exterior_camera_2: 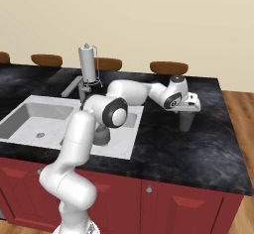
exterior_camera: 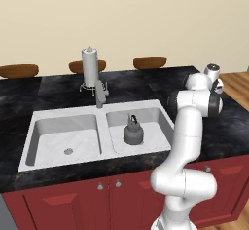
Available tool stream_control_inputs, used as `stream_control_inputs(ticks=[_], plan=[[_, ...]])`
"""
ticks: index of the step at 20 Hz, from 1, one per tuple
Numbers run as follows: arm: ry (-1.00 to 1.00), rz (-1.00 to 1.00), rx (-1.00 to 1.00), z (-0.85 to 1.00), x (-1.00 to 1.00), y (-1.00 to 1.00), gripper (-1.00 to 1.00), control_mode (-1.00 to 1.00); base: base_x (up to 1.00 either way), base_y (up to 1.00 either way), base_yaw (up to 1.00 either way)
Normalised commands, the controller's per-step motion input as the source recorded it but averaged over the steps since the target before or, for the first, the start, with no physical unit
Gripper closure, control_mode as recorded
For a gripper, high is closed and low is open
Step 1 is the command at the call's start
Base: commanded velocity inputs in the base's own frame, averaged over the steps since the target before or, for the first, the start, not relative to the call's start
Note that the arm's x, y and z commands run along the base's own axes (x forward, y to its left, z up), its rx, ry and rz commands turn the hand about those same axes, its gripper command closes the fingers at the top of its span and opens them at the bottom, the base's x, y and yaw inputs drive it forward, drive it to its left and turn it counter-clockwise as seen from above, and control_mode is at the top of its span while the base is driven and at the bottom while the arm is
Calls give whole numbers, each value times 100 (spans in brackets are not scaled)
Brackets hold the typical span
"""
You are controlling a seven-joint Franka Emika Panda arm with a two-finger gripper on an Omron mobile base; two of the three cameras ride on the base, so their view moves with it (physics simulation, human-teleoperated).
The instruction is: Place the glass cup in the left basin and the kettle in the right basin of the sink.
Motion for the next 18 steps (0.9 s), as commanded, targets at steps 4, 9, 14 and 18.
stream_control_inputs(ticks=[4,9,14,18], plan=[[0,0,0,-18,2,1,100,-100,0,0,0],[0,0,0,-13,0,2,100,-100,0,0,0],[0,0,0,-1,0,8,100,-100,0,0,0],[0,0,0,0,0,20,100,-100,0,0,0]])
